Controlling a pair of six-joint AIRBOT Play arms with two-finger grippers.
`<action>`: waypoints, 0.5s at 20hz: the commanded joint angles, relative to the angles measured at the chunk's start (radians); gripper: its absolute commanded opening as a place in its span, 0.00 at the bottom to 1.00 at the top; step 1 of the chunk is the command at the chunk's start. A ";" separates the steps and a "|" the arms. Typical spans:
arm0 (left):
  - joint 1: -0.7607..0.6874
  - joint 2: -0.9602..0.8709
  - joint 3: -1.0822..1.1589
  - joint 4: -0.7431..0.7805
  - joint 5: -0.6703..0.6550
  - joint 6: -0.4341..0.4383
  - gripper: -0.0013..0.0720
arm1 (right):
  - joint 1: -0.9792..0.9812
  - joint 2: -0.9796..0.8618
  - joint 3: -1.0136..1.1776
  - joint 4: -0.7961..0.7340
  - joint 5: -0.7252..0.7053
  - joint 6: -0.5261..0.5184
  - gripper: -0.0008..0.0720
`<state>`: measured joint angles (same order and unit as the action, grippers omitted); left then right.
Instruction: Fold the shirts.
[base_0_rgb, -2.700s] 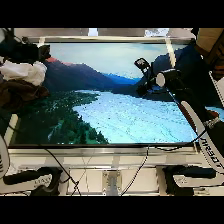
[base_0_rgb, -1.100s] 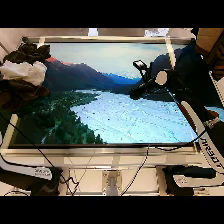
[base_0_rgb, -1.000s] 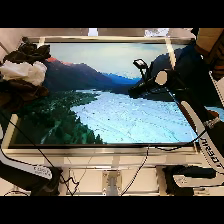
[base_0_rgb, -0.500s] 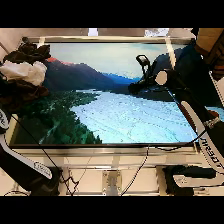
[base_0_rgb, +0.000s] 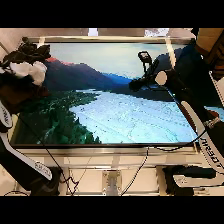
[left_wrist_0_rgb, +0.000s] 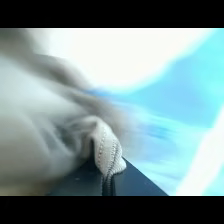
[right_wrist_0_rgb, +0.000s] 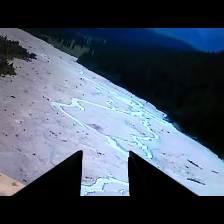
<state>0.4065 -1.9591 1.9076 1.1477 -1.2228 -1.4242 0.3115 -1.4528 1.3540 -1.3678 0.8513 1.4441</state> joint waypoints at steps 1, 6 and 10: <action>-0.186 0.000 0.001 -0.485 -0.148 0.140 0.03 | 0.000 0.000 0.001 -0.158 -0.017 0.029 0.45; -0.706 0.000 0.001 -0.547 -0.100 0.159 0.03 | -0.001 0.009 0.003 -0.501 0.126 0.134 0.45; -1.012 0.000 0.001 -0.547 -0.112 0.166 0.03 | -0.053 0.040 0.003 -0.675 0.225 0.135 0.45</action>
<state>-0.3973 -1.9591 1.9076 0.6338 -1.3300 -1.2732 0.2920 -1.4303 1.3563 -1.8843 1.0000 1.5597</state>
